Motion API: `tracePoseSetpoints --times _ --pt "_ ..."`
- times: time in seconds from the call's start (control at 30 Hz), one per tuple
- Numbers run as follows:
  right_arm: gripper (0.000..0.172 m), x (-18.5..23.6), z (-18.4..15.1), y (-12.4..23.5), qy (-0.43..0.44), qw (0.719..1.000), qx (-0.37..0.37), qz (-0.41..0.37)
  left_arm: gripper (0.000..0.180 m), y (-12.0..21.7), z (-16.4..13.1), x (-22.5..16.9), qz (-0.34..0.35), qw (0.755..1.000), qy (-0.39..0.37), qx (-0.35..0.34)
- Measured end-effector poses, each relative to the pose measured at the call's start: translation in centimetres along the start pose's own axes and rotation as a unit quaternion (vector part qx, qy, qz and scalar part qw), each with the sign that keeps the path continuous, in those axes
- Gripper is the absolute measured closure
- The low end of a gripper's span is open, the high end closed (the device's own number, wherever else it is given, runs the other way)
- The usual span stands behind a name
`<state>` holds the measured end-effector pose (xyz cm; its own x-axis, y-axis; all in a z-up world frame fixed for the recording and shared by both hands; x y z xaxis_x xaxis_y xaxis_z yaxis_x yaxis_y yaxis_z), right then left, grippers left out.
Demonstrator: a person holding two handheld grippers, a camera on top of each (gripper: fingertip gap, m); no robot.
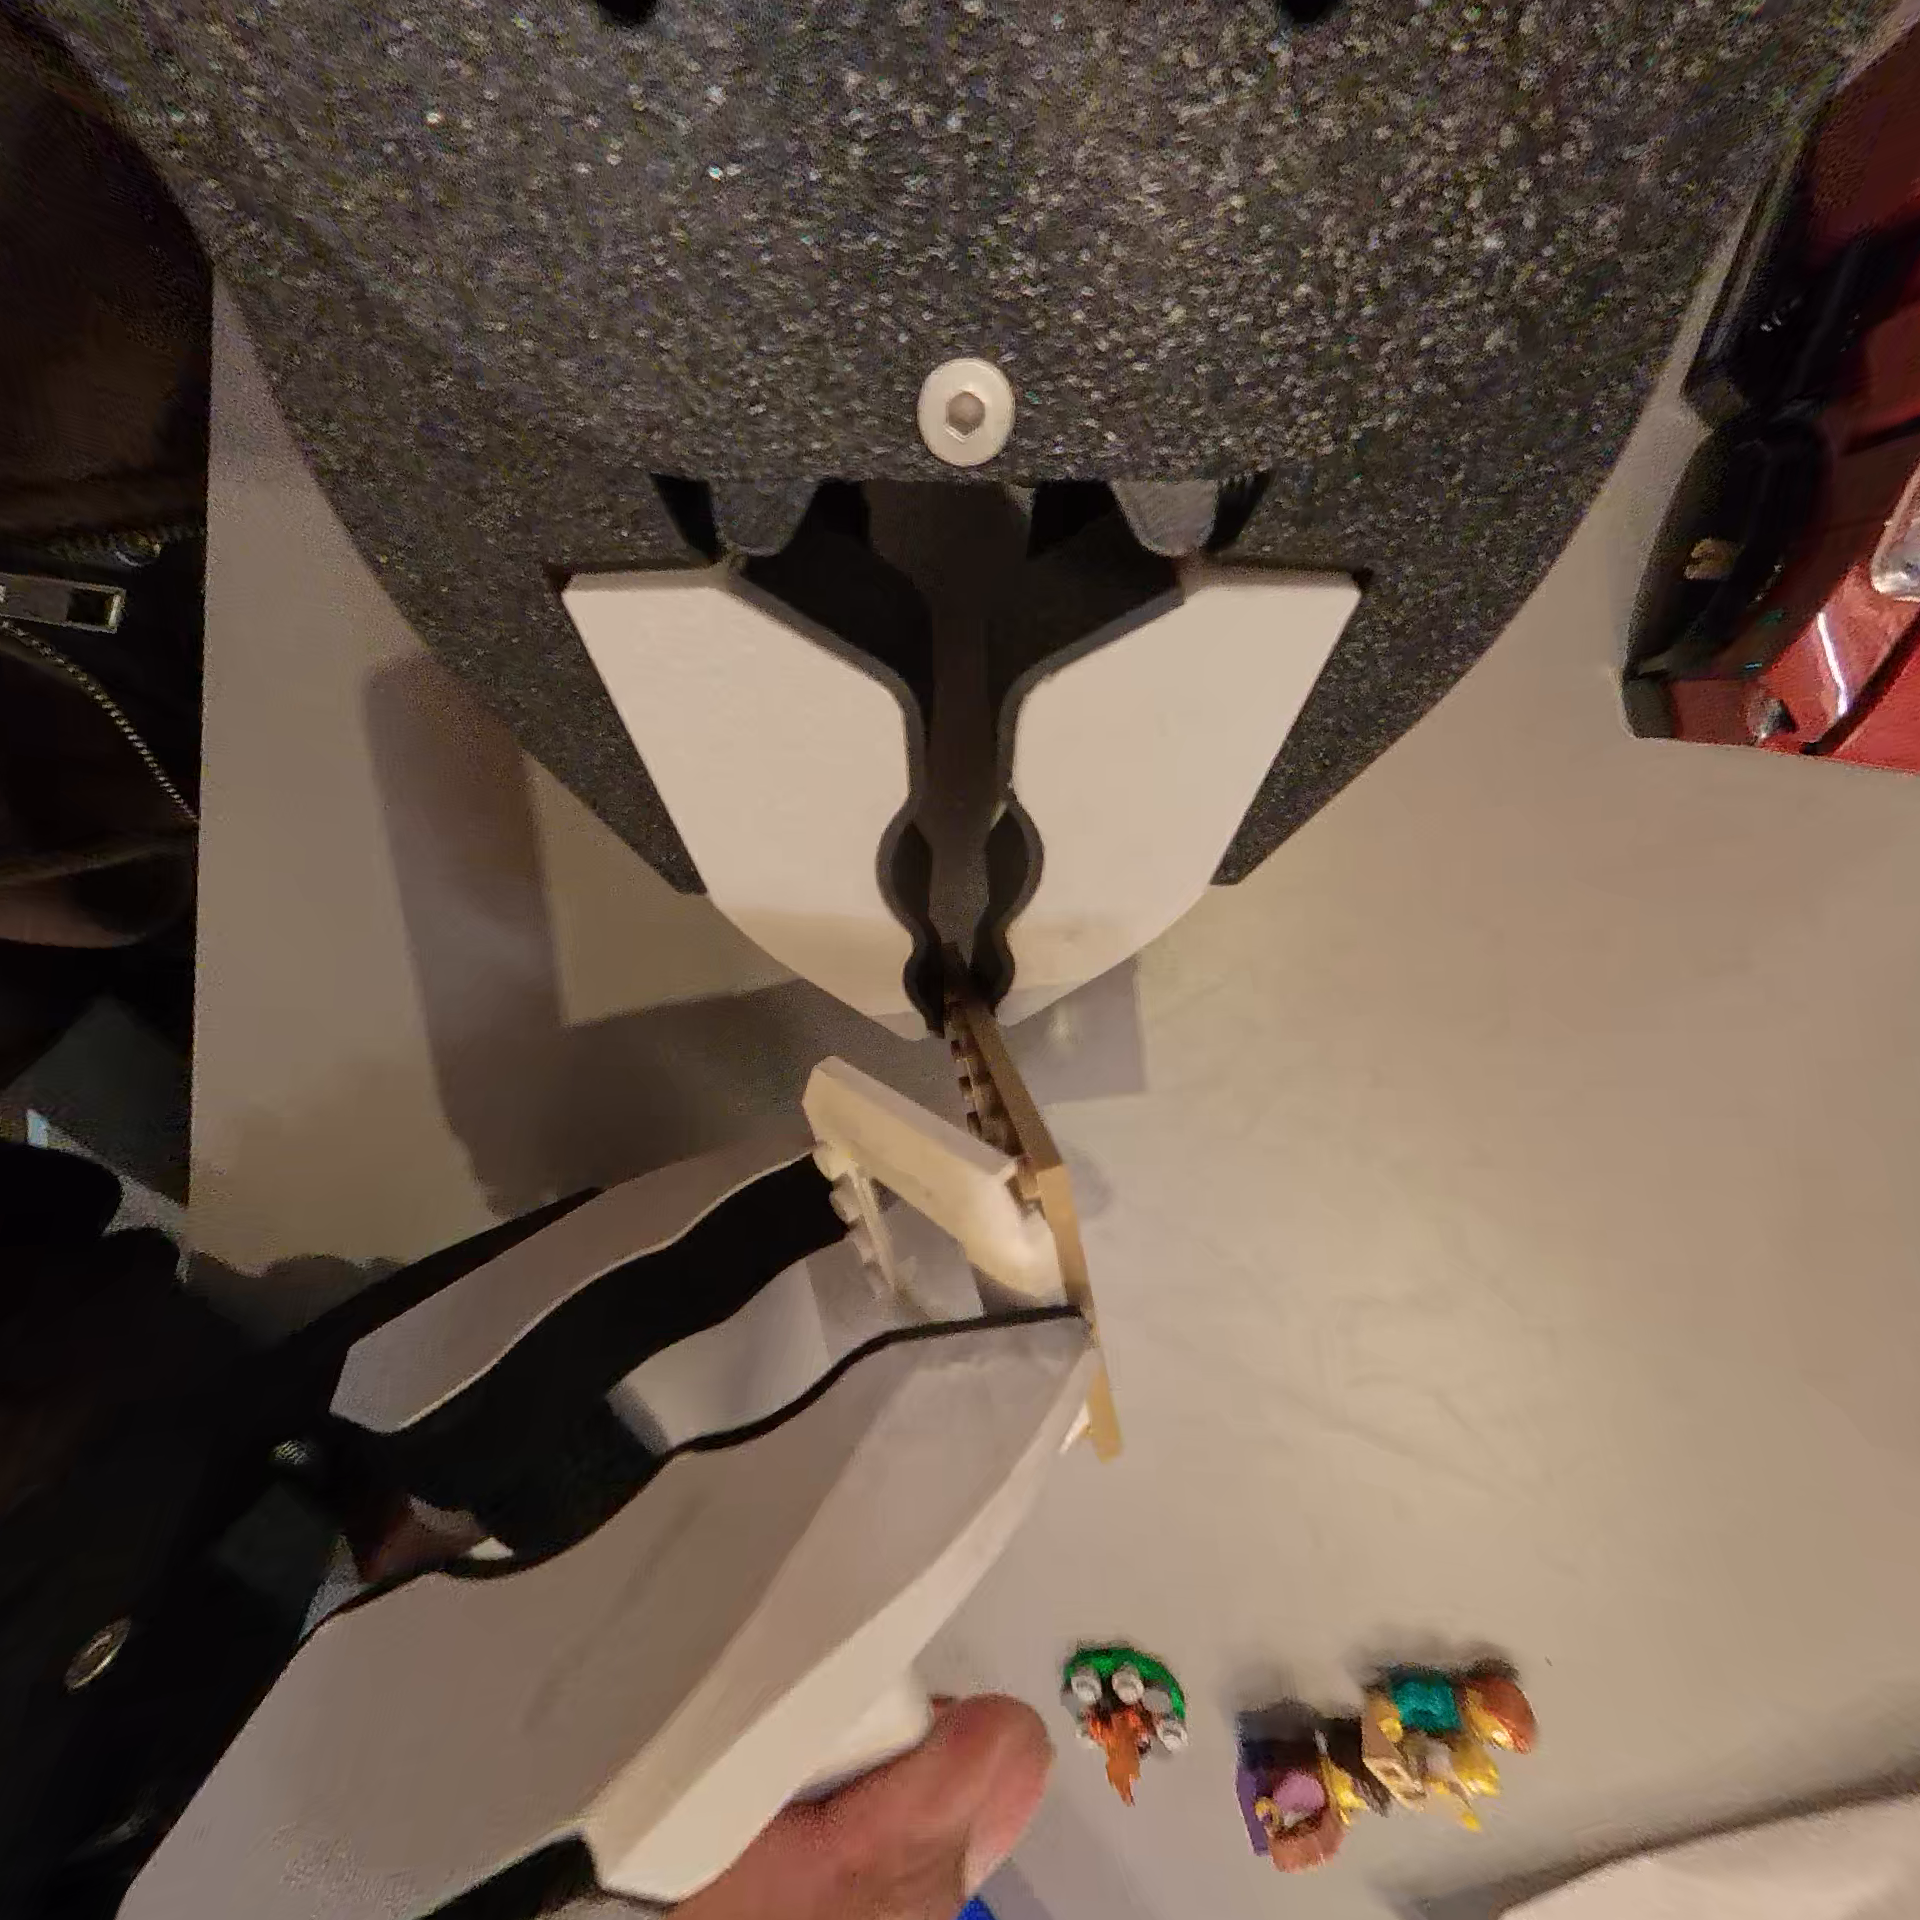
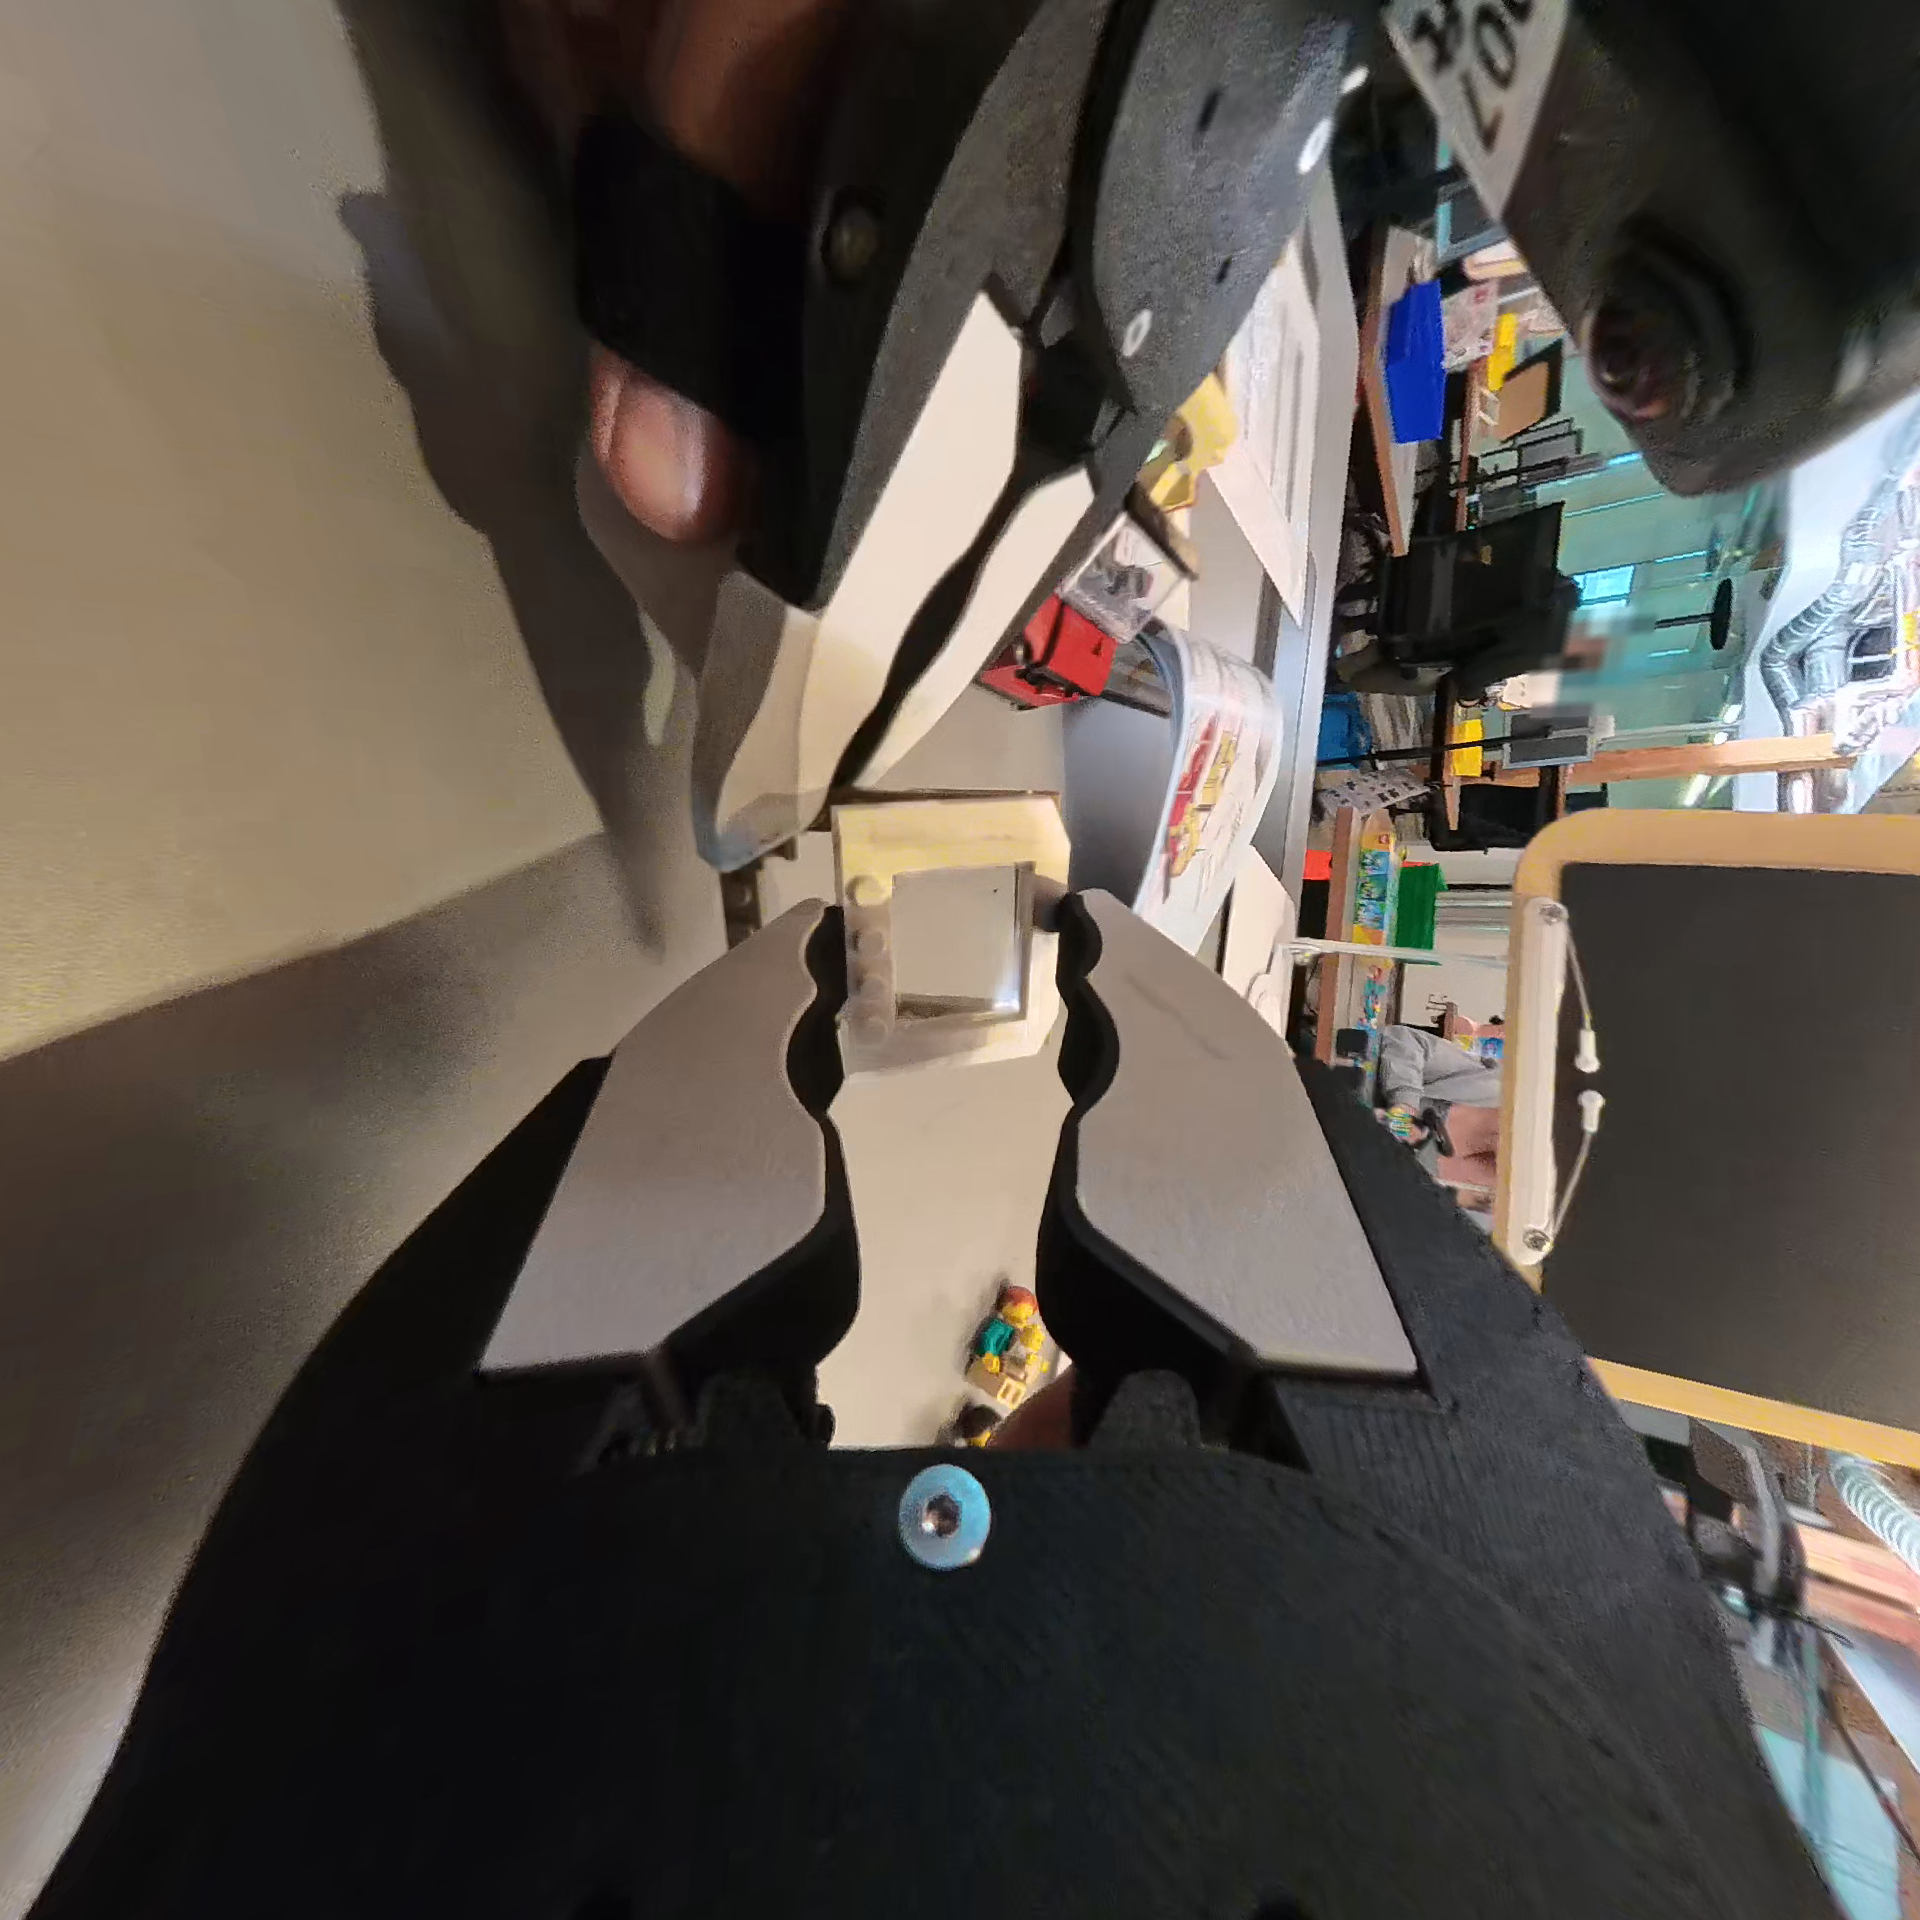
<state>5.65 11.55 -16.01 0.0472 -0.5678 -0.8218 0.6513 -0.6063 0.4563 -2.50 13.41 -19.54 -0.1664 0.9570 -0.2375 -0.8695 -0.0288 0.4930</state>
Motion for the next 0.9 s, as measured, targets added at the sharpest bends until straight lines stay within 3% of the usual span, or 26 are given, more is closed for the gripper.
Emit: tracePoseSetpoints --times 0.37,0.47,0.6,0.73,0.9 --pt "0.132 -0.7 -0.6 0.5 -0.014 0.998 -0.022 -0.064 0.175 0.8 0.4 1.9 -0.022 0.991 0.126 -0.048" --pt "0.132 -0.3 -0.8 1.2 -0.058 0.997 -0.039 -0.025 0.175 1.4 0.5 2.8 -0.014 0.985 0.153 -0.072" --pt "0.132 1.6 -2.1 0.7 -0.143 0.986 -0.016 0.087 0.175 2.0 1.2 3.1 -0.009 0.982 0.155 -0.109" --pt "0.139 3.1 -3.1 -0.4 -0.111 0.989 0.025 0.098 0.175 2.3 1.6 3.0 -0.036 0.975 0.174 -0.135" --pt "0.127 1.9 -2.6 0.1 -0.076 0.996 0.011 0.045 0.175 2.4 1.6 3.1 -0.074 0.959 0.225 -0.158"
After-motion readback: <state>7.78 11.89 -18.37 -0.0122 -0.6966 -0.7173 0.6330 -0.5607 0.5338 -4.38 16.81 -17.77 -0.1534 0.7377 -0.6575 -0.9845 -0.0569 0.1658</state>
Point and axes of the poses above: each gripper's, where its closed fingertips meet, y back along the fingers, z out of its top, x = y × z across the jaws, the point moved 6 cm from there along y, back along the fingers, and after that the axes turned 8 degrees about -x, right-handed, at the moved point
